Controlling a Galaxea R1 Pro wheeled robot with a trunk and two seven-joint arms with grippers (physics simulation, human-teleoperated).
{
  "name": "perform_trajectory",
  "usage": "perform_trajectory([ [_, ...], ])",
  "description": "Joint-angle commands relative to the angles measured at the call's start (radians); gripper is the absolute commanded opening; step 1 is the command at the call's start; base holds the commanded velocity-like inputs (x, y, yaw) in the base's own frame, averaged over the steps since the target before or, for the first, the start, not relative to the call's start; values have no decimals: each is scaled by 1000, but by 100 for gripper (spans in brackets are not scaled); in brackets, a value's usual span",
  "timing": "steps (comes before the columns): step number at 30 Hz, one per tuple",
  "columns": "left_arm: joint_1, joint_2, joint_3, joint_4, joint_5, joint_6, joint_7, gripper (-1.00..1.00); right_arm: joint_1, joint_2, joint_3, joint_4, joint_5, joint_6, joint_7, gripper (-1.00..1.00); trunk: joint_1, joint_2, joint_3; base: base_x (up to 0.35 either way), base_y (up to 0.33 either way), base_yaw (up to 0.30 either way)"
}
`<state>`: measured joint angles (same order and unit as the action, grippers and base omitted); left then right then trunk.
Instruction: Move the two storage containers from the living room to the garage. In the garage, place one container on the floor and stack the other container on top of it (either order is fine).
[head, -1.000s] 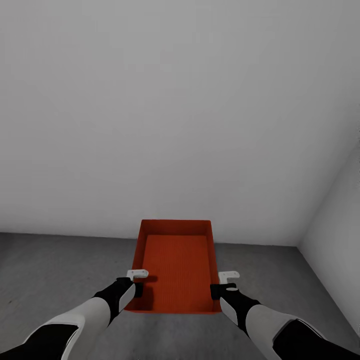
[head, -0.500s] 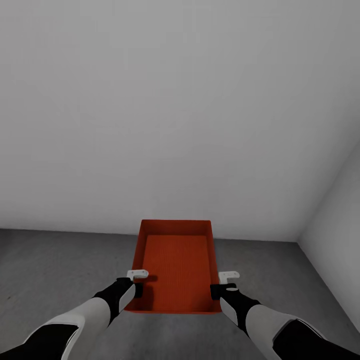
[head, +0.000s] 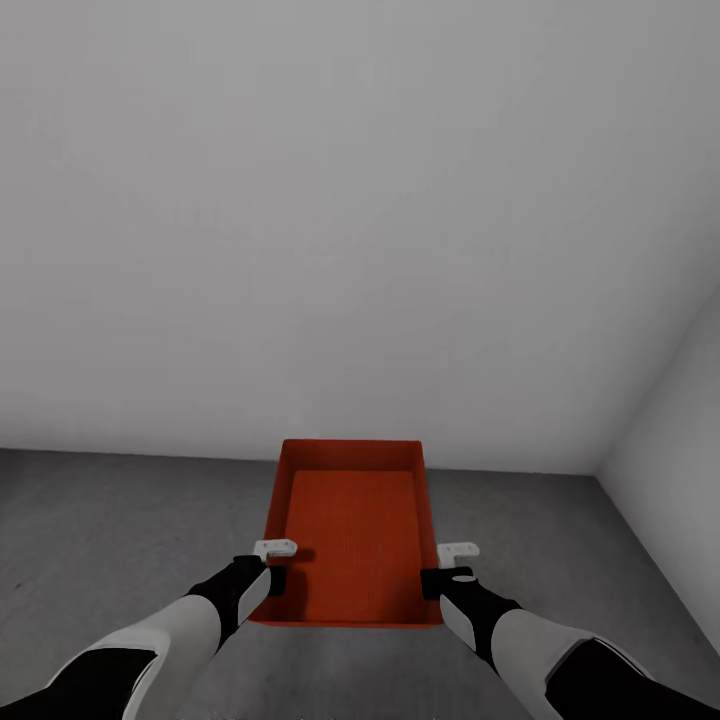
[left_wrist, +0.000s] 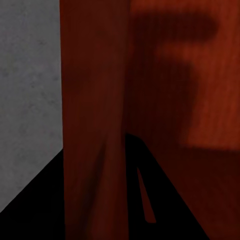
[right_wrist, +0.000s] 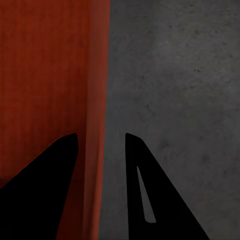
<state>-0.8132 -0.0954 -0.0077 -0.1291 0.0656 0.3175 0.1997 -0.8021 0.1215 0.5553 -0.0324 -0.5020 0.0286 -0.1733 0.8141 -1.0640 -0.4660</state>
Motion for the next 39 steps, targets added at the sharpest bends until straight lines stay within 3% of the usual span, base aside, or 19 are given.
perform_trajectory([
  [1, -1, 20, 3, -6, -32, 6, 13, -100, 0, 0, 5, 5, -16, 2, -6, -100, 4, -8, -6, 0, 0, 0],
  [39, -1, 20, 3, -4, -33, 6, 13, -100, 0, -1, 5, 5, -16, 2, -6, -100, 150, -274, -185, 0, 0, 0],
])
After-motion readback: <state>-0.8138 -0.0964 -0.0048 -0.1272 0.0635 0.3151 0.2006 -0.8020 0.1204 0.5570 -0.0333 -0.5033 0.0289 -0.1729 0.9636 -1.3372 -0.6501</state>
